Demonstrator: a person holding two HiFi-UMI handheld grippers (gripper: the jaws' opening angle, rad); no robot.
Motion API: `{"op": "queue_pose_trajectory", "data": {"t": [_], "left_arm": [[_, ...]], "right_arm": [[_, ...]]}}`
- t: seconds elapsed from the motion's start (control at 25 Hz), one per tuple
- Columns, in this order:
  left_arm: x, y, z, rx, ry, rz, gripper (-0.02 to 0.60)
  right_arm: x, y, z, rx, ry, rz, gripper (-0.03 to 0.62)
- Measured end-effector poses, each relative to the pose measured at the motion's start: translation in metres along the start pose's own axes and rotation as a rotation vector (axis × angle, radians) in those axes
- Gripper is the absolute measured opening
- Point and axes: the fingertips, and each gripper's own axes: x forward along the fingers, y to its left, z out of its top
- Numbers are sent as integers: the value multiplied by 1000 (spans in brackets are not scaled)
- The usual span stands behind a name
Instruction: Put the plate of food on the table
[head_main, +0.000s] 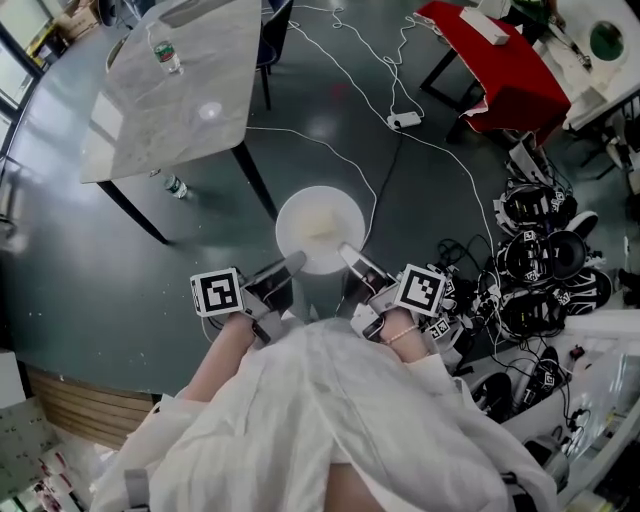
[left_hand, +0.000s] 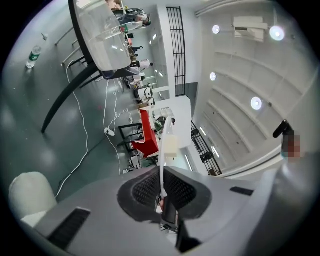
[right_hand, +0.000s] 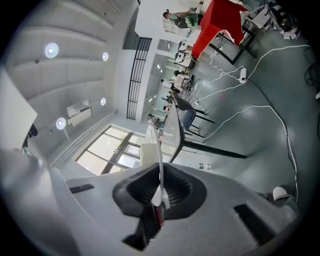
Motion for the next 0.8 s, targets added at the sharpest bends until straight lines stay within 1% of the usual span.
{"op": "queue_pose_trajectory", "data": {"t": [0.08,0.2,0.32,0.4,0.48,0.6,0.68,0.8], "left_arm": [[2,4,-2,-5,-1,14,26],[11,3,0,9,2,6,26],[18,5,0,-10,15,8,26],[22,8,5,-28,12,7,26],[25,15,14,-31,12,11,26],[37,21,29,-36,29,13,26],[46,22,40,-32,39,4,26],[55,28,64,-42,32,4,26]], "right_arm": [[-3,-5,0,14,12,-10,11],[-4,-8,8,-11,14,3,11],[-4,-16,13,21,7,-24,11],[1,-18,17,19,13,-26,11],[6,-21,23,9,20,-36,11],[16,-31,37,31,9,-66,11],[25,-34,48,35,2,-72,11],[45,-36,65,17,14,-71,11]]}}
